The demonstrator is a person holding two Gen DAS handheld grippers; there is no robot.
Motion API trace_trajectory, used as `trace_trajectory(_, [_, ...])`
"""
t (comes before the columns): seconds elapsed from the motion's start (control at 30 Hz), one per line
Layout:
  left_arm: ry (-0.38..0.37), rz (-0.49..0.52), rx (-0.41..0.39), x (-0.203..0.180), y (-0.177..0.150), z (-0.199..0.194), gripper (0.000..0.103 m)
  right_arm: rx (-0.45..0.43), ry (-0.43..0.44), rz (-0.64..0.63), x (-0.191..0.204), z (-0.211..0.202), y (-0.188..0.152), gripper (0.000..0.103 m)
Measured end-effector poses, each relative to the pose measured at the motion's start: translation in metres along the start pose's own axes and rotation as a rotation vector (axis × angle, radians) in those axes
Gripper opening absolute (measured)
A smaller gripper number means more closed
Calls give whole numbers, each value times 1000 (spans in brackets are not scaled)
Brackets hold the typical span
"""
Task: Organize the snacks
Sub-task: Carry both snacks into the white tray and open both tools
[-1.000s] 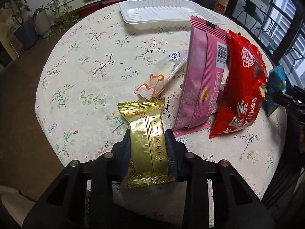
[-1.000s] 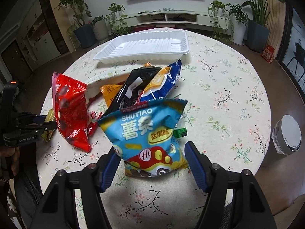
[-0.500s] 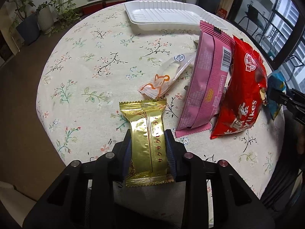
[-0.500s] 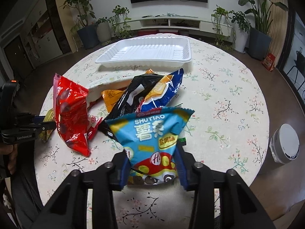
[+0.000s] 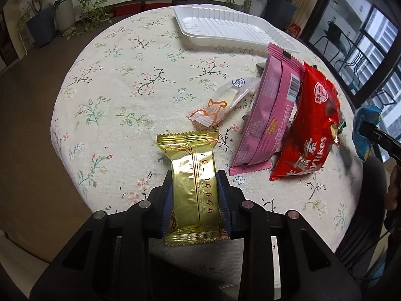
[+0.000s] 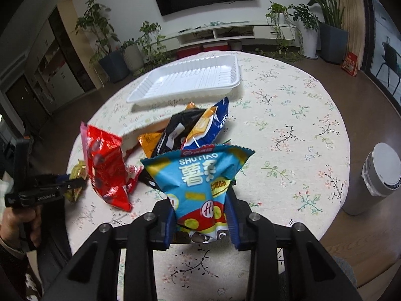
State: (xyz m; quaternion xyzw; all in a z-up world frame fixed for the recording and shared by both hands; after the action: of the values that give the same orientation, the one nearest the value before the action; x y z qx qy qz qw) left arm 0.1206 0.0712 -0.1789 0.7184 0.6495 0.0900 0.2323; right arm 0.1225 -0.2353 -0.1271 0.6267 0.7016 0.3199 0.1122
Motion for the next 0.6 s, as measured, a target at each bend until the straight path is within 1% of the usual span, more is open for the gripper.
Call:
trace_trajectory(0.13, [-78, -50, -25, -2, 2, -15, 30, -8, 35, 41, -3, -4, 3, 36])
trace_trajectory(0.3, [-118, -85, -71, 4, 20, -35, 30, -10, 54, 100, -18, -3, 10, 36])
trace_trajectory(0.43, [-122, -84, -118, 13, 51, -49, 30, -32, 53, 135, -35, -9, 24, 36])
trace_trajectory(0.5, [-120, -65, -138, 14, 69, -55, 30, -53, 51, 145, -46, -13, 41, 36])
trace_trajectory(0.6, [-122, -47, -164, 18, 105, -58, 30, -84, 42, 143, -59, -16, 71, 36])
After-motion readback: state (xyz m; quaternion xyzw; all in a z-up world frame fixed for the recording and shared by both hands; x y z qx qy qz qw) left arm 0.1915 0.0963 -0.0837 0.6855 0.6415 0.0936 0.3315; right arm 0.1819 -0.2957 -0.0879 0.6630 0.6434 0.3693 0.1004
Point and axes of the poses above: each gripper's, at about its wrist camera, not at the fingertips, and z roughly the way its jaws point, x to its left, y to its top, the point moved 10 cm from there along z, roughly the way its jaws point, and after that the axes turned 2 degrees about -z, right-handed, at the moved point
